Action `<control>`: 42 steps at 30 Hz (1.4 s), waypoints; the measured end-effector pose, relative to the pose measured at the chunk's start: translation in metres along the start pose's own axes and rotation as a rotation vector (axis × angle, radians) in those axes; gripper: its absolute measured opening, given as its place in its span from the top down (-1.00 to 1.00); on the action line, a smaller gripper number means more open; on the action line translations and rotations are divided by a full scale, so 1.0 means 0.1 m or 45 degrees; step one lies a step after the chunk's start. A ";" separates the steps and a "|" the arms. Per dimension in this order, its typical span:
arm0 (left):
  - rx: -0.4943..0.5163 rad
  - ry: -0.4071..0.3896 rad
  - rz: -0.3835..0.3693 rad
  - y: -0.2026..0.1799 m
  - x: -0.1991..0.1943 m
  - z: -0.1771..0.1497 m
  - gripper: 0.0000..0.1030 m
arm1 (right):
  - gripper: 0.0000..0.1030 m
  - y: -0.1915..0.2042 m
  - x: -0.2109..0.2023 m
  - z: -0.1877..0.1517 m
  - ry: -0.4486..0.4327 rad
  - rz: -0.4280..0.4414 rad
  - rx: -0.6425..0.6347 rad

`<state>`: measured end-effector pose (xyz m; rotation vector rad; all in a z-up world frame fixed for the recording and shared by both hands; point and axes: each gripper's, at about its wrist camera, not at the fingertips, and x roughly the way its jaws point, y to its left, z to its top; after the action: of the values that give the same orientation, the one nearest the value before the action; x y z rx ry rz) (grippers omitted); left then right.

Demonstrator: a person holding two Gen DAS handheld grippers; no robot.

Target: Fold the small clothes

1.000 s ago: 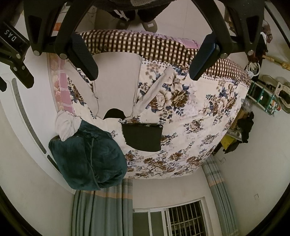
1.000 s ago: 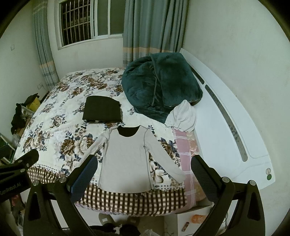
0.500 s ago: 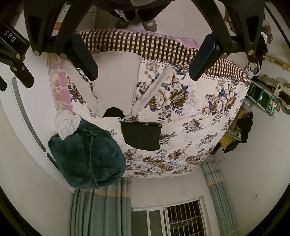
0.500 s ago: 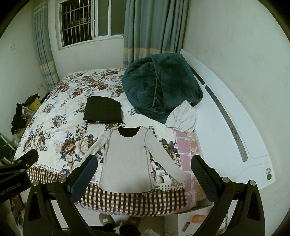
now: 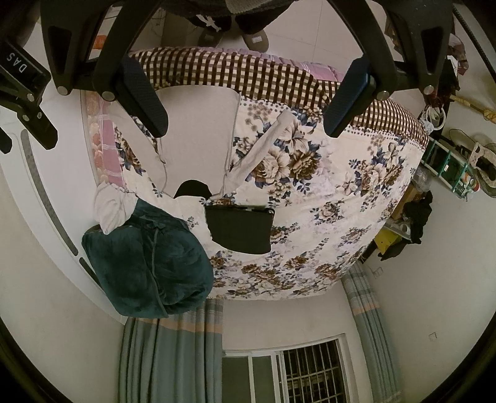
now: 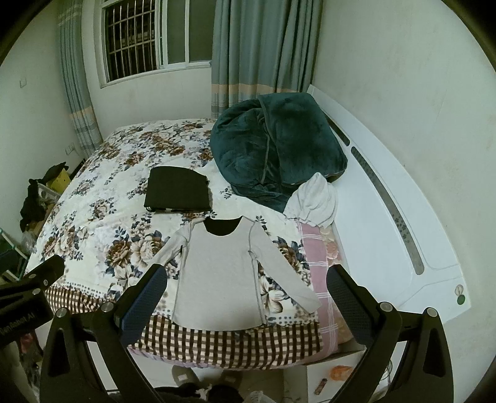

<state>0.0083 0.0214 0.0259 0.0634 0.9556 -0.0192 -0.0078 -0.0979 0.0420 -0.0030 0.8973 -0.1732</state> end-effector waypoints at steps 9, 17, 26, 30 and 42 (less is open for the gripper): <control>0.002 -0.007 -0.017 0.05 0.06 0.01 -1.00 | -1.00 0.04 0.02 -0.01 0.005 -0.009 0.031; 0.022 0.034 -0.044 0.12 0.98 0.09 -1.00 | -1.00 -0.30 0.90 -0.17 0.181 -0.087 0.276; 0.145 0.223 0.076 -0.11 2.63 -0.14 -1.00 | -0.97 -1.45 2.88 -1.28 0.529 -0.290 0.813; 0.166 0.305 0.167 -0.32 3.41 -0.30 -1.00 | -0.51 -2.04 3.76 -1.94 0.647 -0.296 1.109; 0.088 0.640 0.286 -0.64 5.13 -0.82 -1.00 | -0.27 -3.06 5.49 -3.64 0.680 -0.274 1.901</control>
<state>0.2349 -0.0314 -0.4434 0.2479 1.4453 0.1781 -0.0008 -0.4570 -0.5894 1.3887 1.1072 -1.0457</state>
